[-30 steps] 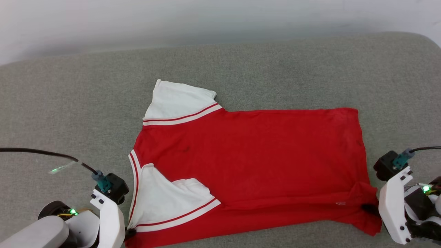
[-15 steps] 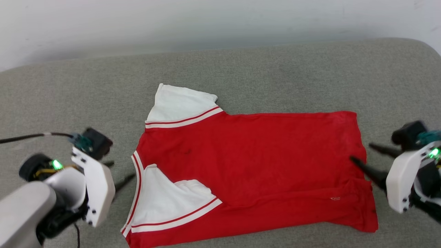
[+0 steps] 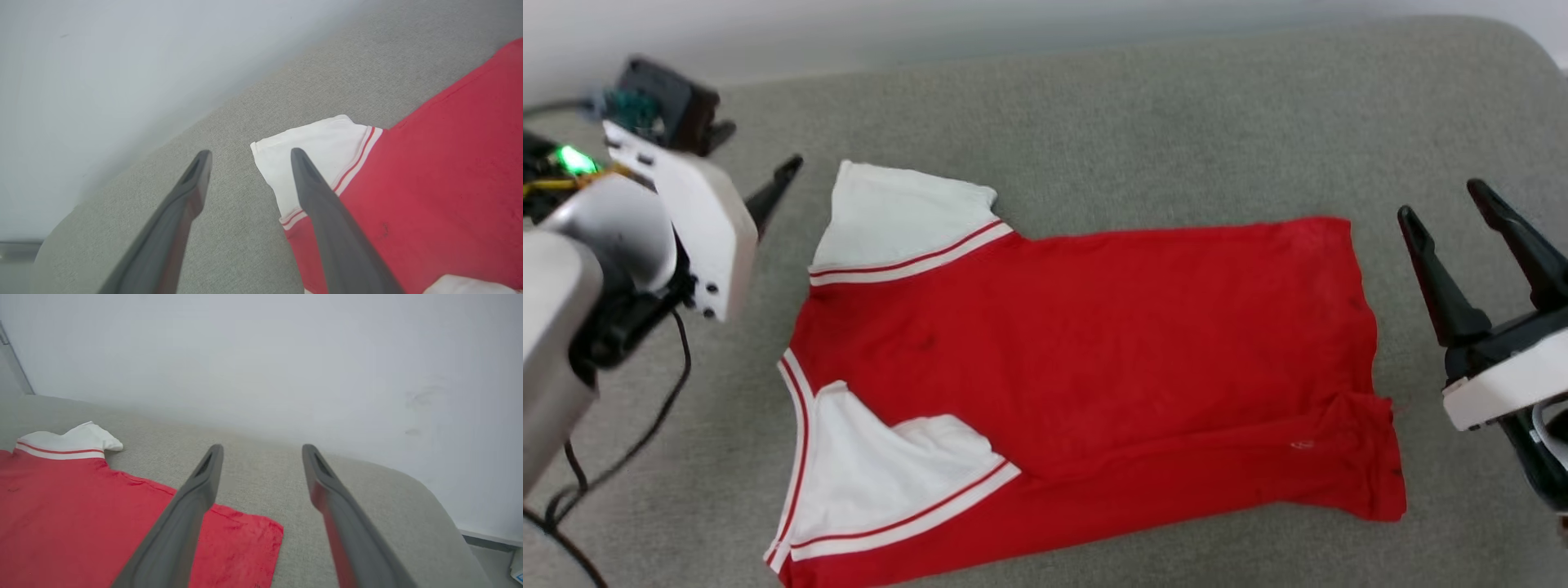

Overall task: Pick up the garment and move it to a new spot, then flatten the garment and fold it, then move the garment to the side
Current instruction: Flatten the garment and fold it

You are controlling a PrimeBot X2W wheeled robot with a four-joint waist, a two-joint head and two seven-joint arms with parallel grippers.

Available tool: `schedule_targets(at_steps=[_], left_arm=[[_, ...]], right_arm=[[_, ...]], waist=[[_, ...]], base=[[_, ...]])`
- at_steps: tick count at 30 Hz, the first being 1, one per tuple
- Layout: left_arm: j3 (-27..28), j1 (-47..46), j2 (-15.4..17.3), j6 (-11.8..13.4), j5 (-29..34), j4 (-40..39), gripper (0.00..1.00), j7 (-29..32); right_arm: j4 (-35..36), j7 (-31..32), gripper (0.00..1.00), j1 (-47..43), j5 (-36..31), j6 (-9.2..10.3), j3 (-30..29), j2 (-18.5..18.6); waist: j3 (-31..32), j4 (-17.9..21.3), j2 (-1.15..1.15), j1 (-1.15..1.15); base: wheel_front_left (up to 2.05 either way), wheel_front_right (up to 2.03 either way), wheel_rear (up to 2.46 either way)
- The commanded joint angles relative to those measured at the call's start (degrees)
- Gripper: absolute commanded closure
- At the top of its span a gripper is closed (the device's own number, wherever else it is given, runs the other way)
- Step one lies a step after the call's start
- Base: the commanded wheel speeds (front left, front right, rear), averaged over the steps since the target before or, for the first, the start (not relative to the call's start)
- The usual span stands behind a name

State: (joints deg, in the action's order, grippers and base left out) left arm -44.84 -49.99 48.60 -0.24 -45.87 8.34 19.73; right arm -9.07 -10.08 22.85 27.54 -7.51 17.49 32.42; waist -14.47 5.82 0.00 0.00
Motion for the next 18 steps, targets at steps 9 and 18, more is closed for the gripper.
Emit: schedule_targets(at_steps=[9,18], left_arm=[[0.8,-15.3,-2.0,-3.6,-3.9,6.8,0.00,15.6],[-2.8,-23.6,-1.5,-5.3,-5.9,10.4,0.00,33.7]], right_arm=[[14.4,2.1,0.00,-10.6,-9.6,0.03,-11.8,-12.0],[19.5,3.8,0.00,-8.8,-11.5,0.03,-10.5,-15.1]], waist=[[-10.6,4.2,0.00,0.00],[-18.6,7.6,0.00,0.00]], base=[[0.00,0.00,0.00],[0.00,0.00,0.00]])
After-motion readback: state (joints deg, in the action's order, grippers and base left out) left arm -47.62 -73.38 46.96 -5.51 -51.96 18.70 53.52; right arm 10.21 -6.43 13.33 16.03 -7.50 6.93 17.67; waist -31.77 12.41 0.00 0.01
